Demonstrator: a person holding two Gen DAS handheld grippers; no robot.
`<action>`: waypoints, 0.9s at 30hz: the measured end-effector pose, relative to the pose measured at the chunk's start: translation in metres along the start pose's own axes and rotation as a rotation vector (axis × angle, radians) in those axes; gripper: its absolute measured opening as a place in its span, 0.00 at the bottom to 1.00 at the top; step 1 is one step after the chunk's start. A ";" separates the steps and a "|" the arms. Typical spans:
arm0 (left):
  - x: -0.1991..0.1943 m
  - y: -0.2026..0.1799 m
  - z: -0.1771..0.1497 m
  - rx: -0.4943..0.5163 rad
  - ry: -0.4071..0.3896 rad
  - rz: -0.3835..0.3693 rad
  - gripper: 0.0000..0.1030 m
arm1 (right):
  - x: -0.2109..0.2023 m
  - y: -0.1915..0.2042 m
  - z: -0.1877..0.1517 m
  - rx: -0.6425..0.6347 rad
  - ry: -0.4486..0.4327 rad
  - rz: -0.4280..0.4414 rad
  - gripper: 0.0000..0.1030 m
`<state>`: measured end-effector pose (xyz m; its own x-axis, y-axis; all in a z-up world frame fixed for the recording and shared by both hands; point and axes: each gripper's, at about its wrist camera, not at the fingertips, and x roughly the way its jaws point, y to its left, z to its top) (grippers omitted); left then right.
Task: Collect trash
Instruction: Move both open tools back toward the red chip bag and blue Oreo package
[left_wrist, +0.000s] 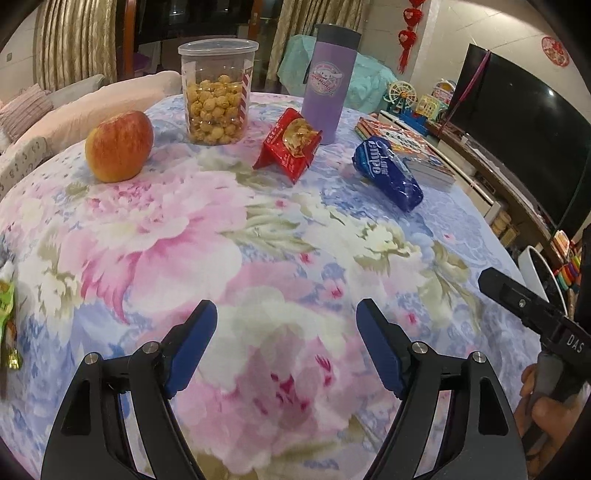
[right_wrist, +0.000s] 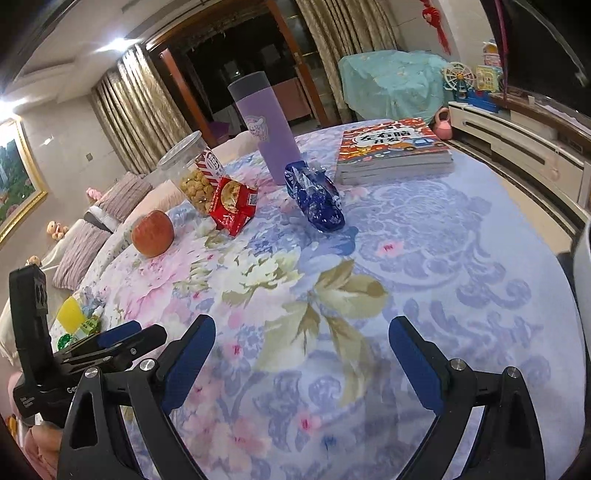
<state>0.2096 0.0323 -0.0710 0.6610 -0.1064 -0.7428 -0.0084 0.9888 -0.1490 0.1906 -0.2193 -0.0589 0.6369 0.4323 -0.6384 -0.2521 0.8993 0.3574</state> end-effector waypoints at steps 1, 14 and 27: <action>0.003 0.000 0.003 0.003 0.003 0.003 0.77 | 0.002 0.000 0.003 -0.003 -0.002 -0.001 0.93; 0.040 0.007 0.048 0.027 0.001 0.053 0.77 | 0.042 0.000 0.035 -0.026 0.021 0.005 0.93; 0.084 0.001 0.097 0.079 -0.003 0.081 0.78 | 0.083 -0.008 0.063 -0.024 0.042 -0.002 0.93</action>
<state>0.3377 0.0349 -0.0706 0.6628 -0.0251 -0.7484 -0.0027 0.9994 -0.0359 0.2908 -0.1949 -0.0717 0.6062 0.4327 -0.6673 -0.2689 0.9011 0.3401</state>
